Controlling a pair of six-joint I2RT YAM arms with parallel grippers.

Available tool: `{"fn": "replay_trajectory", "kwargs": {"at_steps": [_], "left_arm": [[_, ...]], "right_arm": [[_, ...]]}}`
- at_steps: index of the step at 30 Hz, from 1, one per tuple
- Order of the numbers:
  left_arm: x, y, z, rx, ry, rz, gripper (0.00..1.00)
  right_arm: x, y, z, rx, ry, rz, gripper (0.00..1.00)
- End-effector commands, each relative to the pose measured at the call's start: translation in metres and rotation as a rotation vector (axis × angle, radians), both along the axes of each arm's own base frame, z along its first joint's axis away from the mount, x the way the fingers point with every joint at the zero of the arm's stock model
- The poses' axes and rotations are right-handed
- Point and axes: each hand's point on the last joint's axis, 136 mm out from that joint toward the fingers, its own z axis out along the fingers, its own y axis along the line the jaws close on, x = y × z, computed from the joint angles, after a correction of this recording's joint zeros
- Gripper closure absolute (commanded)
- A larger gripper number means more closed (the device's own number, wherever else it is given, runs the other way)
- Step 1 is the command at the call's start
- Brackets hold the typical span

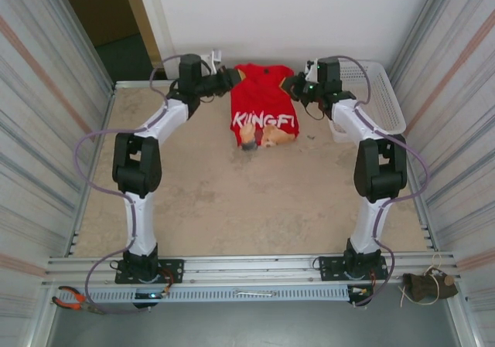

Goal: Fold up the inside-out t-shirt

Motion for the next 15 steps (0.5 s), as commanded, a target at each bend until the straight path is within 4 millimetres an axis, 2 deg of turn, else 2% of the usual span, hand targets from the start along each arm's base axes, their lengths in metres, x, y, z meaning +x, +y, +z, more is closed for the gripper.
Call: {"fn": "replay_trajectory", "kwargs": {"at_steps": [1, 2, 5, 10, 13, 15], "left_arm": [[-0.033, -0.007, 0.026, -0.007, -0.038, -0.085, 1.0], [-0.041, -0.007, 0.026, -0.009, -0.046, -0.091, 1.0], [-0.073, -0.007, -0.002, 0.002, -0.027, -0.109, 1.0], [-0.144, -0.007, -0.079, 0.052, 0.047, -0.115, 1.0], [-0.177, -0.005, -0.099, 0.094, 0.04, -0.093, 1.0], [-0.187, -0.006, -0.104, 0.145, 0.006, -0.072, 1.0]], "right_arm": [[-0.018, 0.001, 0.036, 0.027, -0.048, 0.008, 1.0], [-0.025, 0.001, 0.033, 0.023, -0.047, 0.008, 1.0], [-0.054, 0.002, 0.013, 0.012, -0.035, 0.008, 1.0], [-0.128, 0.005, -0.062, -0.031, 0.034, 0.009, 1.0], [-0.167, 0.002, -0.091, -0.097, 0.046, 0.005, 1.0], [-0.18, -0.004, -0.103, -0.155, 0.039, -0.014, 1.0]]}}
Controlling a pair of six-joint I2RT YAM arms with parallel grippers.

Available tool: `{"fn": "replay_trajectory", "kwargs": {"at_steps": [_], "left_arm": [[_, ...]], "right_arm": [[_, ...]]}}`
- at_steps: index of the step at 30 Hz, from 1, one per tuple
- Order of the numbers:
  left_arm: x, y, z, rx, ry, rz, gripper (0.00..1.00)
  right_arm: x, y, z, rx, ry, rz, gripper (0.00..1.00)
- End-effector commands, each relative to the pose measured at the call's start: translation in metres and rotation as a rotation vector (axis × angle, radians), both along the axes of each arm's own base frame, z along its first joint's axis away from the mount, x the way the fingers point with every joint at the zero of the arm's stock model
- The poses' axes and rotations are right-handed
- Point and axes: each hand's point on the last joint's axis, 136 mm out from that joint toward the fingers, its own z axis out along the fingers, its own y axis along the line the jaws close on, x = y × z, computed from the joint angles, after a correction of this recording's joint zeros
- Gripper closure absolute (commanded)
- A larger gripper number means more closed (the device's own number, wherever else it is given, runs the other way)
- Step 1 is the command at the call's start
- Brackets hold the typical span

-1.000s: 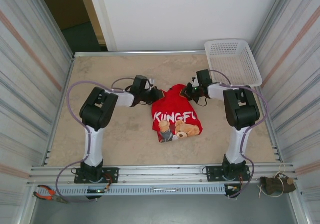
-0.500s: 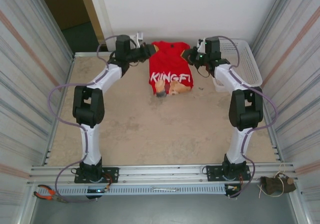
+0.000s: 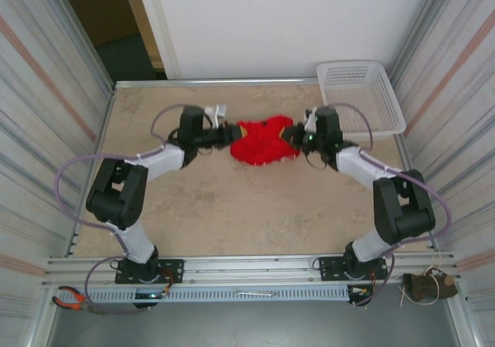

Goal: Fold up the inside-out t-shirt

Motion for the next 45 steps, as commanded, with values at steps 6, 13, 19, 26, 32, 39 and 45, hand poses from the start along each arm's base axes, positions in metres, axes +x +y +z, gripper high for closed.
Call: {"fn": "replay_trajectory", "kwargs": {"at_steps": [6, 13, 19, 26, 32, 39, 45], "left_arm": [[0.016, -0.005, 0.033, 0.184, -0.333, 0.026, 1.0], [0.063, -0.018, 0.01, 0.308, -0.367, 0.03, 1.0], [0.103, -0.027, -0.037, 0.415, -0.319, 0.021, 1.0], [0.125, -0.017, -0.091, 0.472, -0.217, 0.074, 1.0], [0.146, -0.01, -0.052, 0.409, -0.231, 0.107, 0.48], [0.133, 0.008, 0.051, 0.233, -0.286, 0.156, 0.01], [0.083, -0.039, 0.054, 0.009, -0.196, 0.077, 0.01]], "right_arm": [[0.012, -0.027, 0.022, -0.189, -0.221, -0.108, 1.0], [0.038, -0.048, 0.004, -0.284, -0.202, -0.222, 1.0], [0.064, -0.066, -0.031, -0.36, -0.083, -0.306, 1.0], [0.081, -0.078, -0.071, -0.43, 0.034, -0.32, 0.93], [0.084, -0.098, -0.022, -0.411, -0.048, -0.336, 0.49], [0.056, -0.08, 0.032, -0.285, -0.126, -0.227, 0.57], [0.057, -0.035, 0.025, -0.15, -0.129, -0.143, 0.83]]}}
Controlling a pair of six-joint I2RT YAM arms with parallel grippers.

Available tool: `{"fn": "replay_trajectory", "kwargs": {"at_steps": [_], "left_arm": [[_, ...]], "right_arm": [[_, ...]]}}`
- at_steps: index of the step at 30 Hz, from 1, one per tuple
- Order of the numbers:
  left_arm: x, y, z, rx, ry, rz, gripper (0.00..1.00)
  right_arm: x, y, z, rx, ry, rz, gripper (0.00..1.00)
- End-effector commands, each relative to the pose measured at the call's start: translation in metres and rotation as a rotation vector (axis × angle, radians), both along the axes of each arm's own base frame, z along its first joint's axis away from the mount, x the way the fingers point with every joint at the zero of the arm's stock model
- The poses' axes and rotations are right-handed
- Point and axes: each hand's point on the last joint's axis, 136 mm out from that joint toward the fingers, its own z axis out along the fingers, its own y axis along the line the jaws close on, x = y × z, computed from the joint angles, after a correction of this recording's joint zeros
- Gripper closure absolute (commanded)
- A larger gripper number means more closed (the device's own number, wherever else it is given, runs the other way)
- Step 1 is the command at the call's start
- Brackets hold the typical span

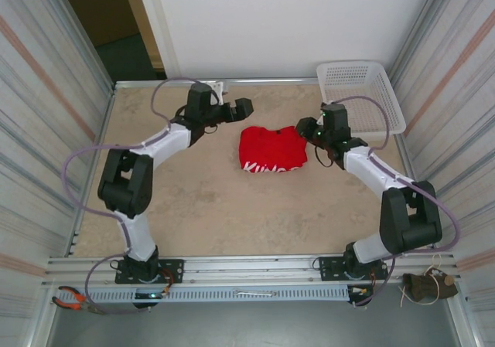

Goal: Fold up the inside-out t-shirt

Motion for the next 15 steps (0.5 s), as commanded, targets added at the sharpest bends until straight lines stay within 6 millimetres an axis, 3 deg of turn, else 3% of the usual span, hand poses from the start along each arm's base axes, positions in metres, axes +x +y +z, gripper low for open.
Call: {"fn": "replay_trajectory", "kwargs": {"at_steps": [1, 5, 10, 12, 15], "left_arm": [[-0.033, -0.044, -0.024, -0.157, 0.116, -0.11, 0.01], [-0.029, -0.059, -0.066, -0.246, 0.2, -0.111, 0.02], [-0.021, -0.041, -0.13, -0.18, 0.265, -0.014, 0.01], [-0.019, -0.036, -0.137, -0.171, 0.27, -0.012, 0.01], [-0.017, -0.037, -0.116, -0.177, 0.23, -0.036, 0.01]], "right_arm": [[0.0, 0.023, -0.03, 0.096, 0.064, 0.054, 0.88], [0.015, 0.015, -0.067, 0.175, 0.109, -0.01, 0.97], [0.016, -0.003, -0.111, 0.183, 0.182, -0.084, 0.97], [0.015, -0.001, -0.112, 0.187, 0.191, -0.064, 0.97], [0.014, -0.003, -0.092, 0.176, 0.154, -0.051, 0.97]]}}
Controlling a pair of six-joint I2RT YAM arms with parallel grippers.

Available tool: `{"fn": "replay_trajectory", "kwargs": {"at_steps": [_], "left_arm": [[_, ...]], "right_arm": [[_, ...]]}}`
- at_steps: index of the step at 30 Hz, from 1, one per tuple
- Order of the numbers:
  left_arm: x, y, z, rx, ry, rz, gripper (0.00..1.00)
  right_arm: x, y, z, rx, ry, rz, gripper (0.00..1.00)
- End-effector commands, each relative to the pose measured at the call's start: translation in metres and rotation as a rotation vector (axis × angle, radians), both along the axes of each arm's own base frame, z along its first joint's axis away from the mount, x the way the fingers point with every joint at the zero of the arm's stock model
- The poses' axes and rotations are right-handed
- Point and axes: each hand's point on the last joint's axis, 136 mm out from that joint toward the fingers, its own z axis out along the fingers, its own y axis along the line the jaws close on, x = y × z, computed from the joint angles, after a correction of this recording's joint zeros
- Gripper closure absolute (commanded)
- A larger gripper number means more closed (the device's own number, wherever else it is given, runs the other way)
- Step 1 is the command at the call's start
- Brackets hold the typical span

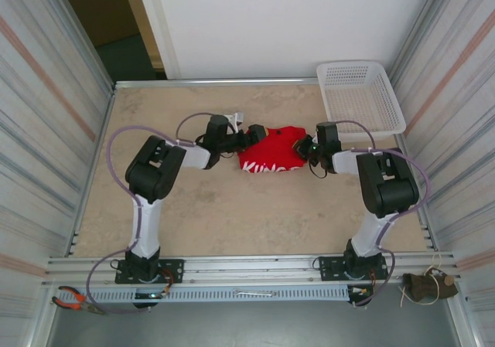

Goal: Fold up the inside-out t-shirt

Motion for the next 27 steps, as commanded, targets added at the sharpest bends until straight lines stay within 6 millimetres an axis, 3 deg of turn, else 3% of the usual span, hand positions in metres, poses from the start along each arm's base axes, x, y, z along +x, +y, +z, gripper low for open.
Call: {"fn": "replay_trajectory", "kwargs": {"at_steps": [1, 5, 8, 11, 14, 18, 20, 24, 27], "left_arm": [[0.005, 0.004, 0.02, 0.001, -0.043, 0.005, 0.01], [0.009, 0.004, 0.061, -0.005, -0.108, -0.013, 0.01], [0.018, 0.007, 0.072, 0.026, -0.111, -0.004, 0.02], [0.028, 0.006, 0.066, 0.063, -0.091, -0.015, 0.01], [0.039, 0.003, 0.041, 0.097, -0.047, -0.026, 0.01], [0.05, 0.006, 0.014, 0.138, -0.008, -0.007, 0.01], [0.055, 0.009, 0.014, 0.146, -0.009, 0.003, 0.01], [0.055, 0.018, 0.041, 0.158, -0.051, 0.001, 0.01], [0.041, 0.029, 0.07, 0.167, -0.078, 0.001, 0.01]], "right_arm": [[0.007, 0.001, 0.036, 0.015, -0.084, 0.011, 0.97], [0.012, -0.002, 0.068, -0.009, -0.14, 0.025, 0.96], [0.023, 0.0, 0.079, -0.019, -0.153, 0.037, 0.95], [0.036, 0.004, 0.071, -0.015, -0.13, 0.043, 0.94], [0.046, 0.008, 0.05, 0.001, -0.077, 0.043, 0.94], [0.047, 0.008, 0.021, 0.021, -0.002, 0.021, 0.94], [0.046, 0.01, 0.021, 0.037, -0.002, 0.027, 0.94], [0.04, 0.011, 0.054, 0.02, -0.066, 0.079, 0.93], [0.027, 0.008, 0.083, -0.022, -0.1, 0.114, 0.91]]}}
